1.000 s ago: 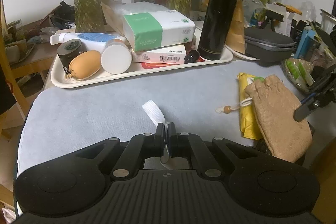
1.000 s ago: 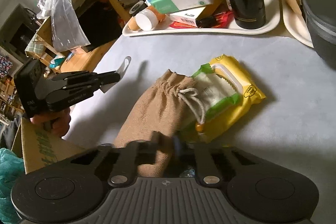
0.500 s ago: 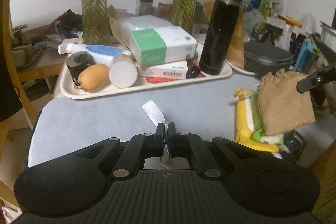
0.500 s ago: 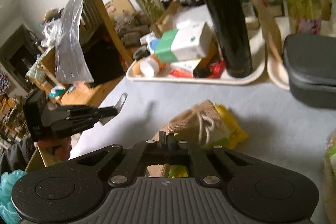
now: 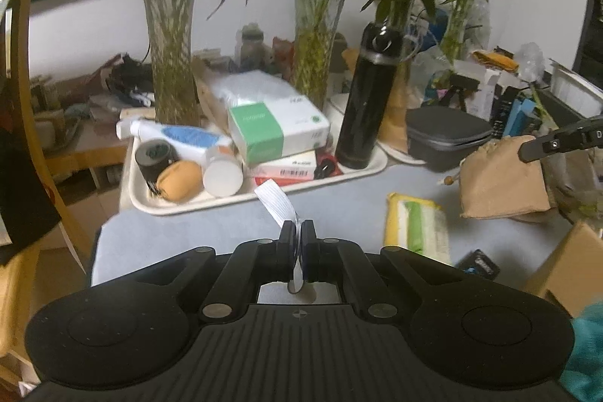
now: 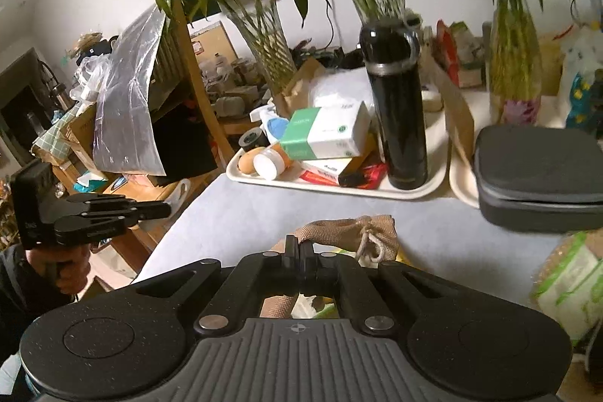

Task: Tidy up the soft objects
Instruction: 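Carry the pouch with the right tool to the box while left tool carries the strip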

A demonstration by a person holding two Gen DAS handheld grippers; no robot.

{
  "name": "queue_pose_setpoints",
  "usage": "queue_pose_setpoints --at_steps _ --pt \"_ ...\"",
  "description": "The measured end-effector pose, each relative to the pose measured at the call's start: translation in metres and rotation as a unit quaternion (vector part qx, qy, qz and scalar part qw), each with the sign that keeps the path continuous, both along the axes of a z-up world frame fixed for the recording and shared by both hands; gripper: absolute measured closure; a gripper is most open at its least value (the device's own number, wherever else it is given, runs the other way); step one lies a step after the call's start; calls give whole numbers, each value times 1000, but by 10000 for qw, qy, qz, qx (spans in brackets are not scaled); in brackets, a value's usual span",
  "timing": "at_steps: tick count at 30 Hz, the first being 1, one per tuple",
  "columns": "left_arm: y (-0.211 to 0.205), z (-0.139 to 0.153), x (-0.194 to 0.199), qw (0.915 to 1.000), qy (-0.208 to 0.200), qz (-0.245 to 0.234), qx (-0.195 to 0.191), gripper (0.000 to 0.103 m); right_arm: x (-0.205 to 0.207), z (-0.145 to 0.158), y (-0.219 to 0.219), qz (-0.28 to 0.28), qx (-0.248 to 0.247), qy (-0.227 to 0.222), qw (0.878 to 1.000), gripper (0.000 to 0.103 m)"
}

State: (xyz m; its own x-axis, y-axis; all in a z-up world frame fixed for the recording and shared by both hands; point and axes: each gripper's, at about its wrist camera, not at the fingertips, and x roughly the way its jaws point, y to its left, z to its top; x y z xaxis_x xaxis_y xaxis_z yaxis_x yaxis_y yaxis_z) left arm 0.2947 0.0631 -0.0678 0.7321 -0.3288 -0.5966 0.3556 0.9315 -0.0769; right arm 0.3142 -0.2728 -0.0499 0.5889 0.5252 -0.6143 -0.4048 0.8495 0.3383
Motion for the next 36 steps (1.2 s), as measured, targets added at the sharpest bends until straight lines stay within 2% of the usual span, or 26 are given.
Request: queue_pose_setpoints --at_steps 9,13,19,24,30,36 --pt "-15 46 -40 9988 -342 -318 135 99 -39 47 4 260 -92 -319 9991 100" --pt "-24 67 -63 9965 -635 -485 259 99 -57 66 2 507 -133 -435 9977 100" --pt "-34 87 -90 9943 -804 -637 293 99 -88 85 5 995 -259 -480 9935 100" --pt "-43 96 -108 9925 -870 -789 344 99 -111 84 13 1457 -466 -407 9874 100" --pt "-50 103 -125 9907 -953 -922 317 99 -136 69 27 2140 -637 -211 9745 100" --pt "-58 106 -140 9887 -971 -1091 351 99 -147 50 41 2363 -919 35 9673 100"
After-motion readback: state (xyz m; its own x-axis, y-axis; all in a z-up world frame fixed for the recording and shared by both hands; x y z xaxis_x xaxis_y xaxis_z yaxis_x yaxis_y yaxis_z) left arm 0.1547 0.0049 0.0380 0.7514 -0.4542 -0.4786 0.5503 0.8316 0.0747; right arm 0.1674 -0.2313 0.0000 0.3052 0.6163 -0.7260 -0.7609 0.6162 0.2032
